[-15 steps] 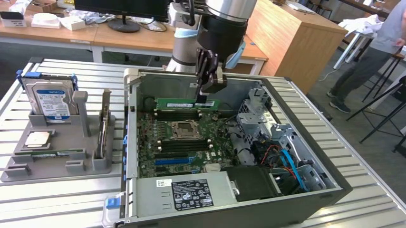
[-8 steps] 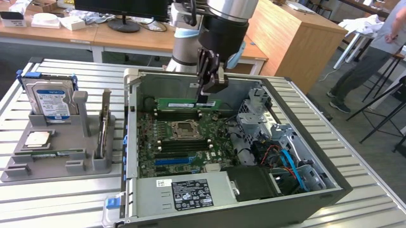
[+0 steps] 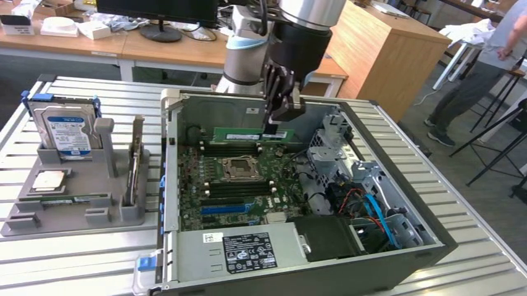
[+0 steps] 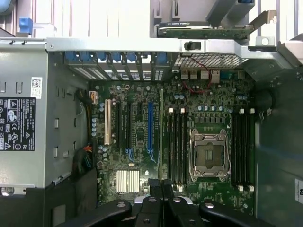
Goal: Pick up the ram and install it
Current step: 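Pick up the ram and move it above insertion slot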
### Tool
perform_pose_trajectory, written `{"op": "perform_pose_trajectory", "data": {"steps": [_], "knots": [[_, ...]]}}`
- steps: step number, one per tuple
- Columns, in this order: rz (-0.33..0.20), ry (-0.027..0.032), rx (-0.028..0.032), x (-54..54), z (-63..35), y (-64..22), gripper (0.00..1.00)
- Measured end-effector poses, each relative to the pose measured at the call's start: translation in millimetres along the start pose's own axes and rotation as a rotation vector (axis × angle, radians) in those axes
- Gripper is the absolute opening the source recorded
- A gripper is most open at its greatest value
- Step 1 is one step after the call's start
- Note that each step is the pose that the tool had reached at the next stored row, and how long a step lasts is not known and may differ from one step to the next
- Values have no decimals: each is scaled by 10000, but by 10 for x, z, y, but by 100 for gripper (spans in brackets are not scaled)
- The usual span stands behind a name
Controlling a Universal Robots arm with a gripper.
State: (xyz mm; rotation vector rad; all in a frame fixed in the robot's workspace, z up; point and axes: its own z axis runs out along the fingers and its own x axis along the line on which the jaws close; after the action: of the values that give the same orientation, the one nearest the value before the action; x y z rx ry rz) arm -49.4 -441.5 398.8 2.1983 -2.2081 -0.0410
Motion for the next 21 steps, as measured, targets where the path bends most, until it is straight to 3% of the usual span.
{"op": "perform_pose_trajectory", "data": {"steps": [8,13,21], "knots": [[-1,0,0,-1,-3,-88,11],[1,0,1,-3,-3,-89,11],[3,-1,1,-101,7,-86,11]]}}
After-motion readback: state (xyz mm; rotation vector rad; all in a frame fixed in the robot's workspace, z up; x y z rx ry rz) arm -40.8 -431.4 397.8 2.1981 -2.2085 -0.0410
